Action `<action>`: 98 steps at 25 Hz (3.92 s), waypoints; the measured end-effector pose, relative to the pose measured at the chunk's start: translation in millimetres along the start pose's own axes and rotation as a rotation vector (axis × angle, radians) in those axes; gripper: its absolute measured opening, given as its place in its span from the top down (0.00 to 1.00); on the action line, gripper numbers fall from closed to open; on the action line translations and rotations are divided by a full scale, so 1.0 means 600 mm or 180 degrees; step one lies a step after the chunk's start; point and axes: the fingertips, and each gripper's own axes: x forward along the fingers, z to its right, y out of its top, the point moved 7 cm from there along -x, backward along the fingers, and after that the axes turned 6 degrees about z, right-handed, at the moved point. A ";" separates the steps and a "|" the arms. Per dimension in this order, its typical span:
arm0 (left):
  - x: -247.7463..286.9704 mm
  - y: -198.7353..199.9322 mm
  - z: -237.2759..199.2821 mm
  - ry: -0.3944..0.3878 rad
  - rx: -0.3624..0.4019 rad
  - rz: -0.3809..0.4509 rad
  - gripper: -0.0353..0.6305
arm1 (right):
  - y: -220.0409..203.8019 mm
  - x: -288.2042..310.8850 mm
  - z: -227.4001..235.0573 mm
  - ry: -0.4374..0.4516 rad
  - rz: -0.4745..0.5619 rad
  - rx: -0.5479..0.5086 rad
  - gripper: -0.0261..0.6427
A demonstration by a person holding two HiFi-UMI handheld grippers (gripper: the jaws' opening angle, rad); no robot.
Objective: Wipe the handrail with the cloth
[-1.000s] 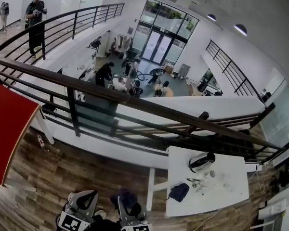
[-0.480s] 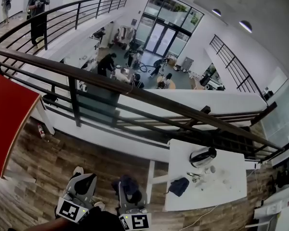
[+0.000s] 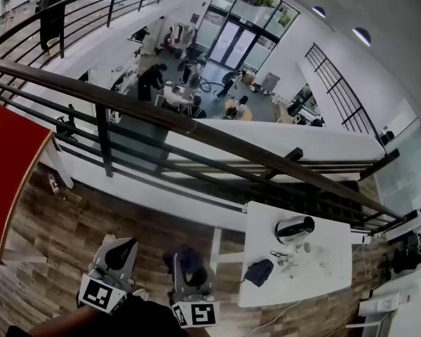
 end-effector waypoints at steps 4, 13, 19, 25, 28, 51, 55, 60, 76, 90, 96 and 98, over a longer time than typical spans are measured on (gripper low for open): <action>0.019 -0.003 -0.039 0.0010 -0.0099 -0.0049 0.95 | -0.010 0.054 -0.007 -0.0009 -0.0077 0.0052 0.77; 0.043 -0.020 -0.078 0.0056 -0.0137 0.0021 0.95 | -0.034 0.122 -0.006 0.0086 -0.0118 0.0072 0.77; 0.084 -0.014 -0.132 -0.0060 -0.0199 0.0121 0.95 | -0.030 0.192 -0.003 0.0000 -0.0077 0.0007 0.78; 0.126 0.022 -0.265 -0.0038 -0.0210 0.0060 0.95 | 0.005 0.337 -0.049 0.0025 -0.0067 -0.0106 0.78; 0.133 0.014 -0.289 -0.0012 -0.0227 -0.0016 0.95 | 0.000 0.364 -0.056 0.0082 -0.0096 -0.0088 0.78; 0.198 0.036 -0.340 0.0893 0.0009 0.0049 0.95 | 0.003 0.697 -0.041 0.1187 0.0056 0.0075 0.78; 0.195 0.038 -0.354 0.0996 -0.0003 0.0086 0.95 | -0.010 0.773 -0.070 0.1372 0.0141 -0.0251 0.77; 0.199 0.039 -0.367 0.1049 -0.0008 0.0140 0.95 | -0.051 0.849 -0.087 0.1423 -0.0060 -0.0257 0.77; 0.159 0.046 -0.390 0.1469 0.0077 0.0113 0.95 | -0.159 0.966 -0.079 0.1279 -0.0645 -0.0677 0.78; 0.150 0.046 -0.382 0.1435 0.0022 0.0079 0.95 | -0.163 0.953 -0.092 0.1315 -0.0851 -0.1003 0.78; 0.159 0.048 -0.375 0.1347 0.0057 0.0086 0.95 | -0.162 0.944 -0.071 0.1249 -0.0910 -0.0985 0.78; 0.161 0.046 -0.372 0.1329 0.0023 0.0083 0.95 | -0.161 0.942 -0.064 0.1234 -0.0918 -0.0963 0.78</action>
